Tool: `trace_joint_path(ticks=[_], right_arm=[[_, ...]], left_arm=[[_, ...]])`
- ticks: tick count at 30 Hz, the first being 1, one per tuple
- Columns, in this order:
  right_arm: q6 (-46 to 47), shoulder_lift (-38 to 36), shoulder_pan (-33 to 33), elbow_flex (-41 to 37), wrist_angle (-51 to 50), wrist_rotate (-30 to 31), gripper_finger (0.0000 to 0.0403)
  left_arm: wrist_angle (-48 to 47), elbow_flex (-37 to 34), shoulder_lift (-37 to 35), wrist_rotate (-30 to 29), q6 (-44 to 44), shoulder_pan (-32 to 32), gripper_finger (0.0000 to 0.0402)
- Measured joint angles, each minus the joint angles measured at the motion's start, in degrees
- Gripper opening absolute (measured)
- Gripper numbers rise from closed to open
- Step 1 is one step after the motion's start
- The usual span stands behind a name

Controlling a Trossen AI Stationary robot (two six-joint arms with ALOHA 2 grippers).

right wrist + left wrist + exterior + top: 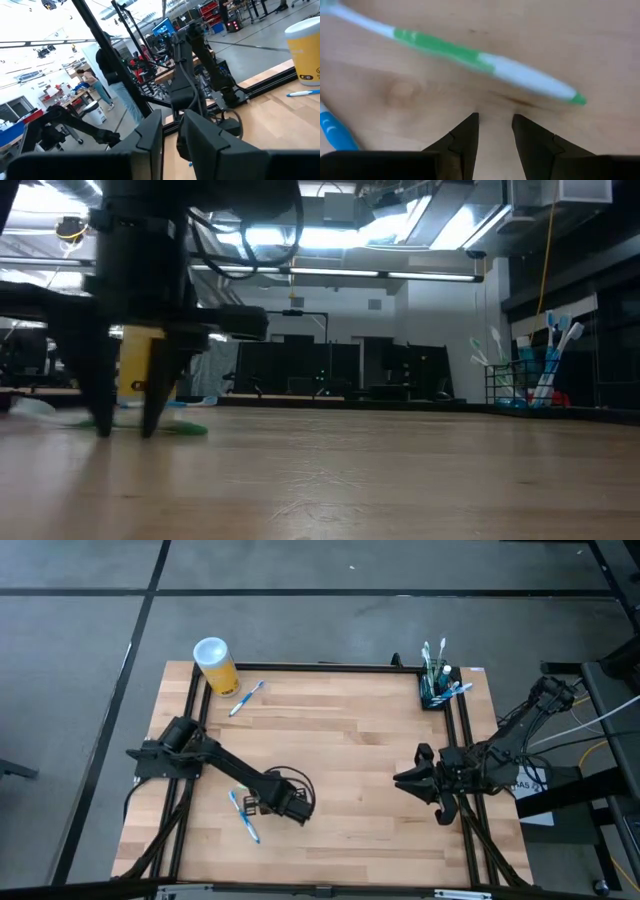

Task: Pick & Place toothbrushing station
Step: Put the green toothbrush into the mesh organizer

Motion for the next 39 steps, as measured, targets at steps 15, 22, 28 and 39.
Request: trace_joint_path(ticks=[15,22,28,39], right_arm=[[-0.06,-0.09,-0.07,0.00,0.04,0.17,0.0086],[0.26,-0.07,0.37,0.00,0.48,0.18,0.0086],[0.28,-0.09,0.37,0.00,1.01,3.13,0.0086],[-0.07,0.07,0.37,0.00,4.10,14.85,0.0086]], left_arm=[[7.29,-0.35,-4.12,-24.69,26.05,18.47,0.0121],[-0.14,-0.35,-13.31,-13.75,58.67,23.36,0.0121],[-2.51,-0.31,-19.56,-5.54,83.32,18.83,0.0121],[-3.11,-3.30,-20.28,-0.72,130.88,6.84,0.0121]])
